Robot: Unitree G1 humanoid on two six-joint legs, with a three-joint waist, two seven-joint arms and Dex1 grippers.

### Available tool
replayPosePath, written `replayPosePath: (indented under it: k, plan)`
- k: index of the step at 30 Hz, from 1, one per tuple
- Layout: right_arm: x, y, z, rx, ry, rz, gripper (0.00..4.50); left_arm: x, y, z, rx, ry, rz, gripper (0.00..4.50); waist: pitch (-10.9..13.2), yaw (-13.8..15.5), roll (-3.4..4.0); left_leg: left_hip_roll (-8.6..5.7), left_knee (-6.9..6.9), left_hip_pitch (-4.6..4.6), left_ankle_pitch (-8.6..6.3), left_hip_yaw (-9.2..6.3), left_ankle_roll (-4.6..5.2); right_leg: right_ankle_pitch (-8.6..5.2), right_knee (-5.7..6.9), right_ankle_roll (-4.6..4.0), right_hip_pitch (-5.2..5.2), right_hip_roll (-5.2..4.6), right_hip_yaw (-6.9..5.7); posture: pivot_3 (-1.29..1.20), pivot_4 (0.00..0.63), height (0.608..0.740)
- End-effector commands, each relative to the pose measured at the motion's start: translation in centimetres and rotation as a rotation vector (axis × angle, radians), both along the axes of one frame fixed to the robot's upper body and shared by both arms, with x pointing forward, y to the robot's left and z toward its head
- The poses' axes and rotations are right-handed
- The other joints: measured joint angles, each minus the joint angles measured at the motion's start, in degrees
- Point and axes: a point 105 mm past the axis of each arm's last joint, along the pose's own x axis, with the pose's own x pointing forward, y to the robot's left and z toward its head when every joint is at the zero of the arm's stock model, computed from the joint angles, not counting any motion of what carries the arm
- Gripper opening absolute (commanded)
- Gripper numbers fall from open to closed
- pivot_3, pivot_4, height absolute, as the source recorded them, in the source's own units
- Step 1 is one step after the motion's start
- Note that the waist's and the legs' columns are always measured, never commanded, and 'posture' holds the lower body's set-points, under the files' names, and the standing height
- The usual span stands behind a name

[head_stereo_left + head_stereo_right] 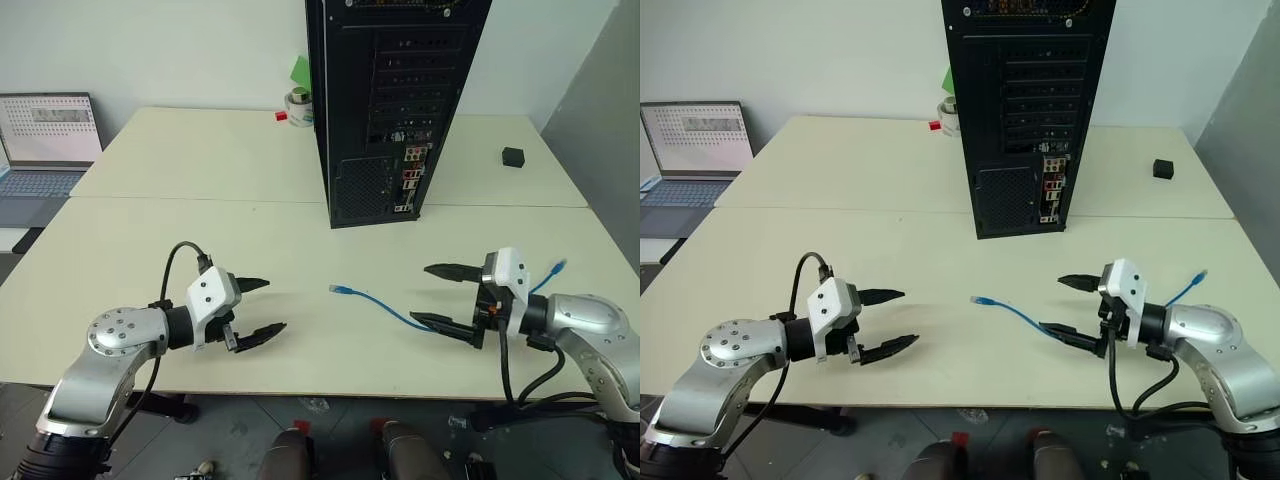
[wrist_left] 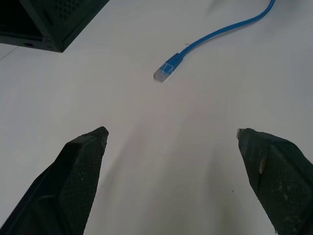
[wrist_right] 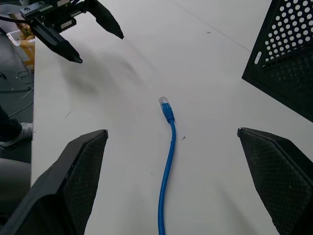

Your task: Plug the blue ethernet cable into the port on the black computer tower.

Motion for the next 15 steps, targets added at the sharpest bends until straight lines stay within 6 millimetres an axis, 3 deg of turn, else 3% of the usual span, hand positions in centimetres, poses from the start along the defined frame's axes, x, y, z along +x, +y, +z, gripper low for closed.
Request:
replayPosePath:
  k: [1,10,15]
  plan:
    - [-0.2,0.4,0.7,0.007,-0.043,0.028,4.5,-0.5,-0.4,1.4,-0.008,-0.05,-0.044,4.48,0.0,0.0,0.0,0.0,0.0,0.0,0.0,0.0,0.0,0.0,0.0,0.0,0.0,0.0,0.0,0.0,0.15,0.74]
    - [-0.1,0.6,0.3,0.005,-0.02,0.022,4.5,-0.6,-0.9,1.0,0.013,-0.048,-0.053,4.48,0.0,0.0,0.0,0.0,0.0,0.0,0.0,0.0,0.0,0.0,0.0,0.0,0.0,0.0,0.0,0.0,0.15,0.74]
    - [1.1,2.4,-0.6,0.022,-0.016,0.001,4.5,-0.4,-0.8,0.3,0.025,-0.018,-0.055,4.48,0.0,-0.2,0.01,0.03,0.0,0.02,0.0,0.01,0.0,0.0,0.02,0.0,0.0,0.0,0.01,0.0,0.15,0.74]
